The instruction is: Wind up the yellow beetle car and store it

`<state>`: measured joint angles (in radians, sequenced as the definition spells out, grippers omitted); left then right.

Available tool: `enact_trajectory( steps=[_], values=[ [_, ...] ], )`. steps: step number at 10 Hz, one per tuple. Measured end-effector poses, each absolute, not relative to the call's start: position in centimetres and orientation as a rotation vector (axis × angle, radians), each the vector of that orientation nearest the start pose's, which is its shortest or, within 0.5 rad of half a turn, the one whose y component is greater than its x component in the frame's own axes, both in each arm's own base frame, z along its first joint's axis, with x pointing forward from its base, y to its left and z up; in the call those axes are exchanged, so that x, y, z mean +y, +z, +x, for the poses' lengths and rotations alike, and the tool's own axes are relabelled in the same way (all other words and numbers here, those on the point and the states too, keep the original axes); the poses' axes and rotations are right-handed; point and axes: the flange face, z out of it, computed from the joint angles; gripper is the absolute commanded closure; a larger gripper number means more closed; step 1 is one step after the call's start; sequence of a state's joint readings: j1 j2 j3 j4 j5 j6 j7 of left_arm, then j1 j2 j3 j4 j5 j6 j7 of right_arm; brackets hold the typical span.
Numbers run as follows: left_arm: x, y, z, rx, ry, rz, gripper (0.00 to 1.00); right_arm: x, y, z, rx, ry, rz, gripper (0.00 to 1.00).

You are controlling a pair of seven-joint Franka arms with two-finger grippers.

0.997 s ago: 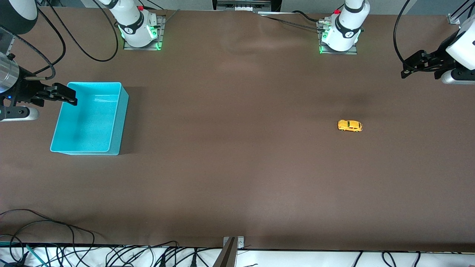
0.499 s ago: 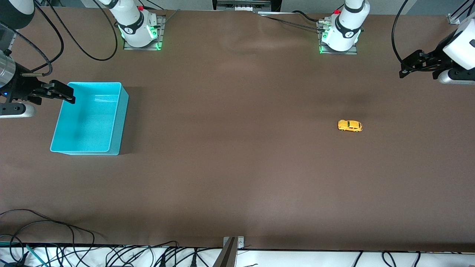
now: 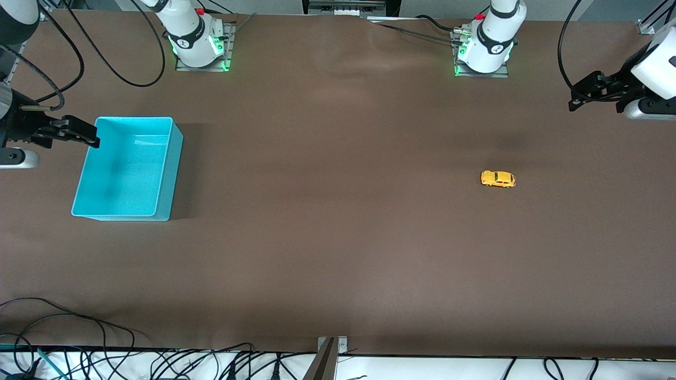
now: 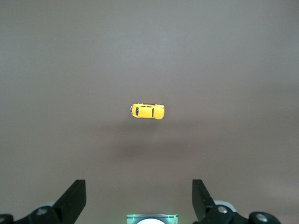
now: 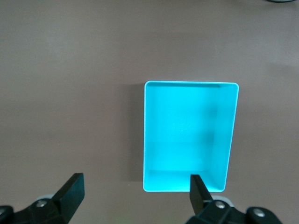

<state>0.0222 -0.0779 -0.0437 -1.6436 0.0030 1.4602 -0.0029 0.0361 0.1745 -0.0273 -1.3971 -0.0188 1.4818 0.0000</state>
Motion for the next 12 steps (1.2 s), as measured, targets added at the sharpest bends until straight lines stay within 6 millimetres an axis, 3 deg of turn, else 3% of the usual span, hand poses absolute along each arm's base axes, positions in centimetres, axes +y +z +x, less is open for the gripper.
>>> enact_trajectory(
  steps=[3, 12],
  values=[
    [1.1, 61.5, 52.3, -0.042, 0.132, -3.133, 0.00, -1.0, 59.3, 60.0, 0.027, 0.153, -3.154, 0.00],
    [4.1, 51.6, 53.8, -0.124, 0.323, -3.126, 0.00, -0.9, 58.5, 60.3, 0.026, 0.172, -3.151, 0.00]
  ],
)
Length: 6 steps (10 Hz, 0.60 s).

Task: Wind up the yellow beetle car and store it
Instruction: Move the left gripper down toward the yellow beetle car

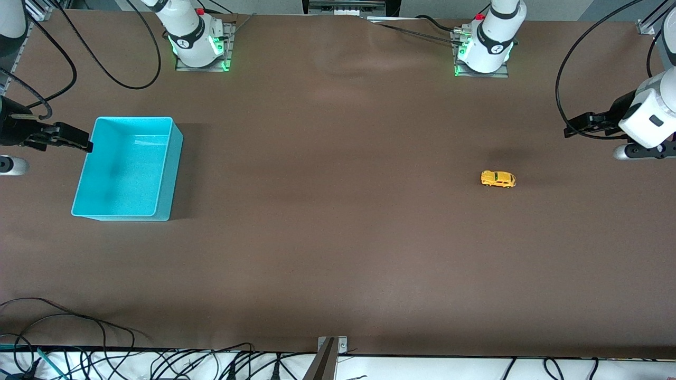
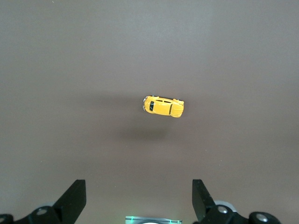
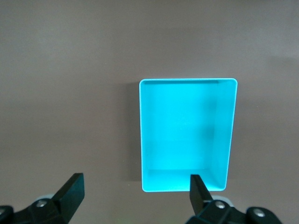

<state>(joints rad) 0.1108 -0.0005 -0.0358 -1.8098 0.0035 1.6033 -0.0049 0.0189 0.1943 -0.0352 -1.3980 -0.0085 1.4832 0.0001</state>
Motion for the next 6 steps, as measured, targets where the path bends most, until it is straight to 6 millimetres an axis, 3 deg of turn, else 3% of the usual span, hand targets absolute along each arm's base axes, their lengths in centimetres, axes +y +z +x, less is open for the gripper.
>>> enact_trajectory(
  steps=[6],
  values=[
    [4.1, 42.2, 53.9, -0.123, 0.275, -3.131, 0.00, -0.9, 58.4, 60.4, 0.026, 0.176, -3.151, 0.00]
  ],
)
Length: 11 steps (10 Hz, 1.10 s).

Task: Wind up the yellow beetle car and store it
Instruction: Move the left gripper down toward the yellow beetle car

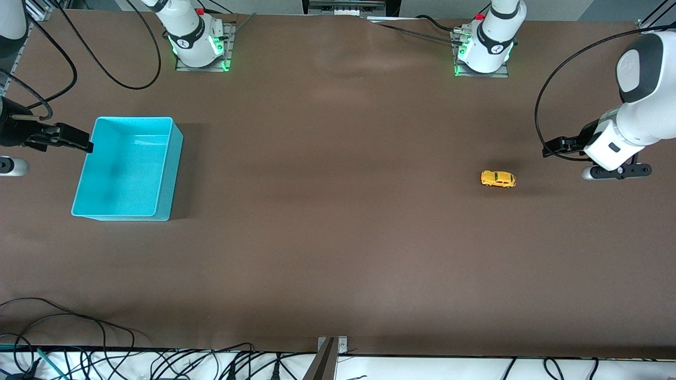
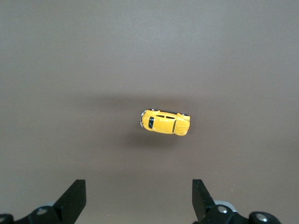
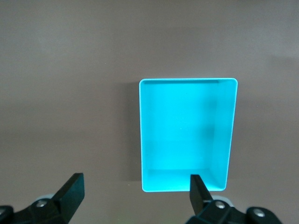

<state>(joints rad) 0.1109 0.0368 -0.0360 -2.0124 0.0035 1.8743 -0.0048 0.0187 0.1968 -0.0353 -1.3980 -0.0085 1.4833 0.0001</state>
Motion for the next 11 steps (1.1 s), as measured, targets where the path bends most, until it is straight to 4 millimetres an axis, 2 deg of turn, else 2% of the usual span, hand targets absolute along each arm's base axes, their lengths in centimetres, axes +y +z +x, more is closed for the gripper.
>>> enact_trajectory(
  steps=[3, 6, 9, 11],
  values=[
    [4.0, 37.9, 53.0, -0.122, 0.233, -3.134, 0.00, -0.8, 58.1, 60.5, 0.025, 0.182, -3.150, 0.00],
    [3.8, 35.1, 52.4, -0.117, 0.212, -3.136, 0.00, -0.8, 58.0, 60.6, 0.025, 0.185, -3.150, 0.00],
    [3.3, 30.8, 51.1, -0.103, 0.175, -3.140, 0.00, -0.8, 58.0, 60.6, 0.025, 0.186, -3.150, 0.00],
    [3.0, 29.6, 50.5, -0.047, 0.196, -3.142, 0.01, -0.8, 57.9, 60.6, 0.025, 0.187, -3.149, 0.00]
  ],
)
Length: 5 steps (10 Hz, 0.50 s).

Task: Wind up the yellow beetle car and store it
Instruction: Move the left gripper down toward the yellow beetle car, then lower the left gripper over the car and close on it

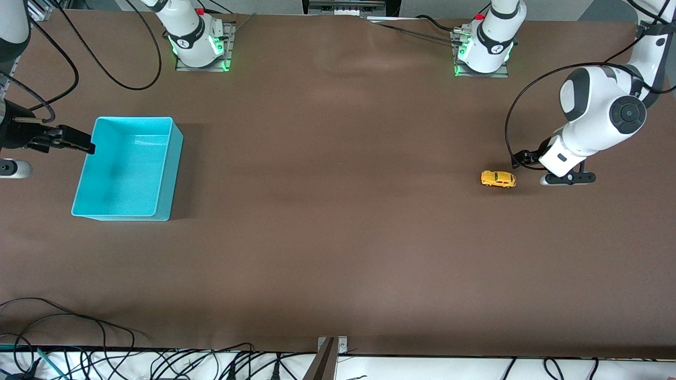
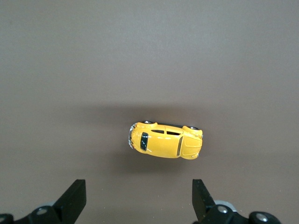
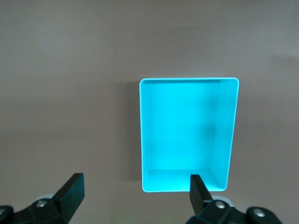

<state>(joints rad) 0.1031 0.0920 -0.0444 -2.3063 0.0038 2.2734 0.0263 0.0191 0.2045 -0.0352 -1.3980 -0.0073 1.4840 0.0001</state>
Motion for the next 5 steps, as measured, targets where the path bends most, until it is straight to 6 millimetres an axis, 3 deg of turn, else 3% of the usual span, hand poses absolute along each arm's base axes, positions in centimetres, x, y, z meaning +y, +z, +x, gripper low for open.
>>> enact_trajectory(
  steps=[2, 5],
  values=[
    [2.4, 29.2, 50.3, 0.217, 0.206, -3.144, 0.00, -0.8, 57.8, 60.6, 0.025, 0.189, -3.149, 0.00],
    [2.4, 28.2, 50.5, 0.765, 0.187, -3.080, 0.00, -0.8, 57.6, 60.8, 0.025, 0.197, -3.149, 0.00]
  ],
)
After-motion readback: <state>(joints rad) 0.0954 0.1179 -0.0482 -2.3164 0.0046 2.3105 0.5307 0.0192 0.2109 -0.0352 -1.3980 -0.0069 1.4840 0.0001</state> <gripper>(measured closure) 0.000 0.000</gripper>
